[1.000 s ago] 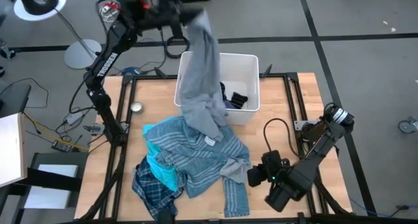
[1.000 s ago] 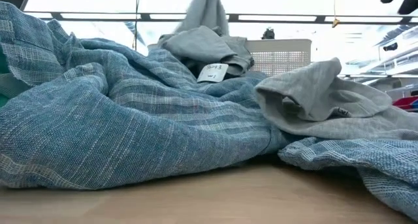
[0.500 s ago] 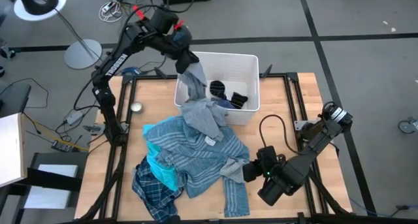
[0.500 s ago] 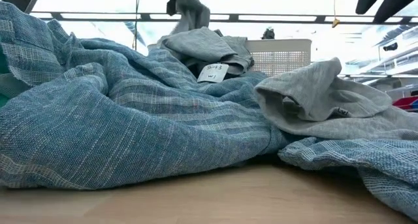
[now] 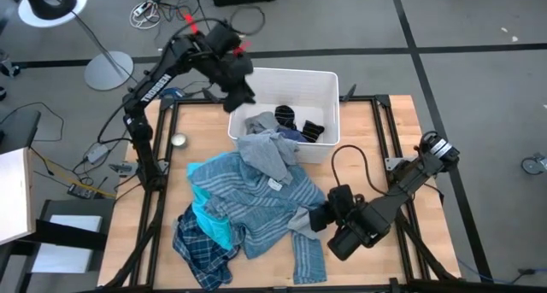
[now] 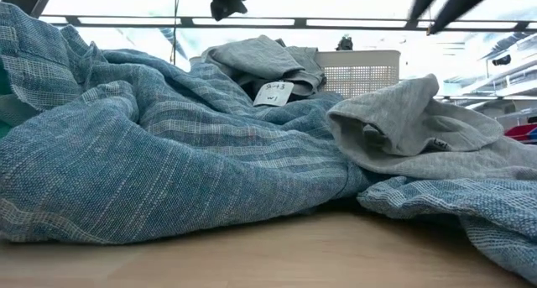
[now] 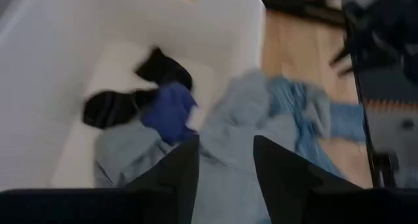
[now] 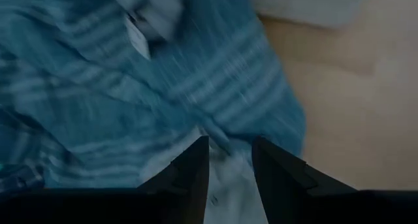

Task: Sort clothes
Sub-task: Put the gray shirt into the white bin

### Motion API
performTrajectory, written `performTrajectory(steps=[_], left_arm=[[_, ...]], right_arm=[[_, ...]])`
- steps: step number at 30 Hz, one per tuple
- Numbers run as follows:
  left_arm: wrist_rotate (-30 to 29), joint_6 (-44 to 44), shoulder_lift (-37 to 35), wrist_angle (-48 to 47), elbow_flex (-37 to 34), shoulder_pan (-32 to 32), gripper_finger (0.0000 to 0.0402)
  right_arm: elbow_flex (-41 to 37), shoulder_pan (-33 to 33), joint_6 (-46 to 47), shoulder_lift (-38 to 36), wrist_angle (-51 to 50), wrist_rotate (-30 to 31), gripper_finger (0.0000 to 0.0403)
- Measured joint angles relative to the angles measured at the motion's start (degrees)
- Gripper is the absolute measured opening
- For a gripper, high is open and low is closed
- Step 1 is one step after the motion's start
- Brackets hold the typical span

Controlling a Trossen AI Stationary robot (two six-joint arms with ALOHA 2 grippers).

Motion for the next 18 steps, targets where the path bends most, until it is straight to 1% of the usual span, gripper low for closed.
performTrajectory(steps=[3,6,9,14,18], left_arm=[[-2.74,0.12,-1.11,-0.61,-0.02,-3.05,0.0142],[-3.88,-0.46,-3.57,0.55,0.00,-5.97,0.0139],[-4.79,-2.22,-6.21,2.90,0.00,-8.49,0.0137],[-5.36,-5.61,-11.44,9.00,0.00,-11.69,0.0137],[-9.86,-6.86,-15.58,9.49,0.05,-14.04,0.0136]], right_arm=[[0.00,-2.17,-6.78,0.00,3.66,2.48,0.0116],[0.00,-4.91,-15.83,0.00,7.88,3.96,0.0116],[0.00,-7.71,-23.96,0.00,11.60,4.00,0.0116],[0.00,-11.90,-34.66,0.00,17.13,2.76,0.0117],[0.00,-14.83,-43.56,-0.10,22.91,2.23,0.0117]])
